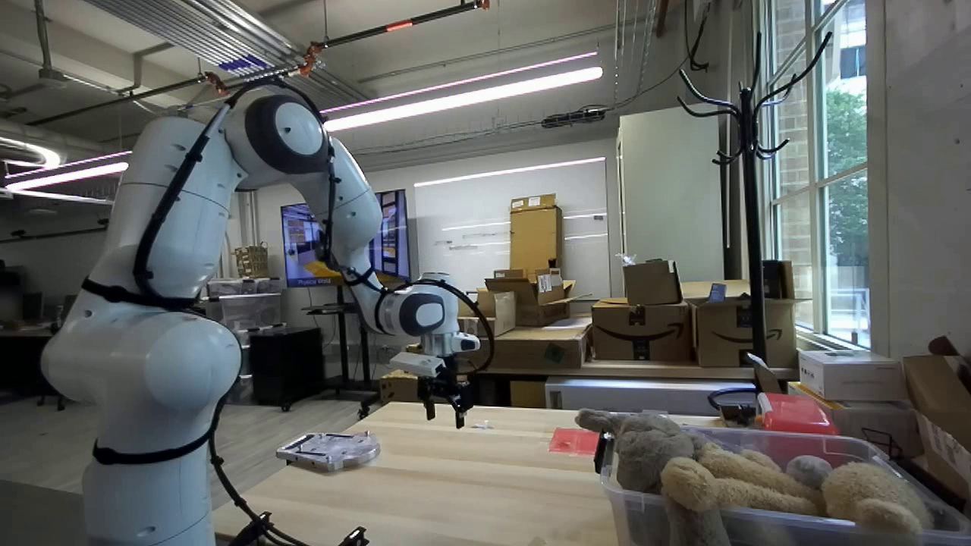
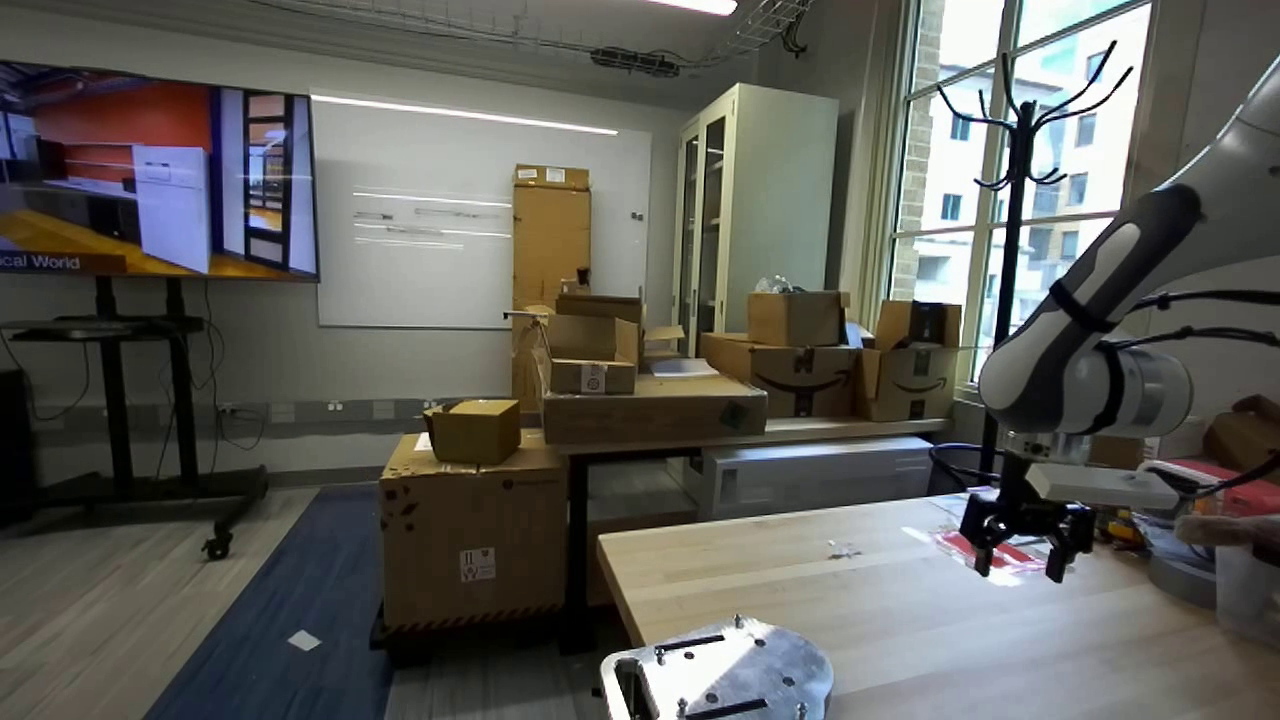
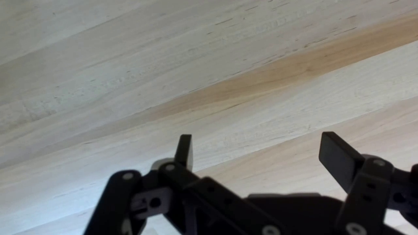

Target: Pick up an object, and then place it on the table

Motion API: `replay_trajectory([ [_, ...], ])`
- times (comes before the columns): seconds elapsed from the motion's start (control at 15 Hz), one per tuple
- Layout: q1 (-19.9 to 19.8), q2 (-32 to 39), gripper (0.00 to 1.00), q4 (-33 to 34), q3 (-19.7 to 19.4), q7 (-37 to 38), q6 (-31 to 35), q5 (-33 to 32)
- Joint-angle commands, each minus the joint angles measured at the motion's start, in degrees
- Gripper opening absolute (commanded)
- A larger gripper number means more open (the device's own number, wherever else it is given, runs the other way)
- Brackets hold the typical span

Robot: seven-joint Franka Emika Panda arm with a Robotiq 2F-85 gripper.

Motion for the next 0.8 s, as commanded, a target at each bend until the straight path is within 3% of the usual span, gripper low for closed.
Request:
replay_trajectory([
  [0.0, -2.36, 6.98, 1.00, 6.05, 1.31, -0.12, -0.40, 0.68],
  [0.67, -7.55, 20.22, 1.00, 15.09, 4.19, -0.86, 0.52, 3.02],
  [0.73, -7.86, 20.56, 0.75, 15.45, 4.31, -1.16, 0.71, 2.97],
])
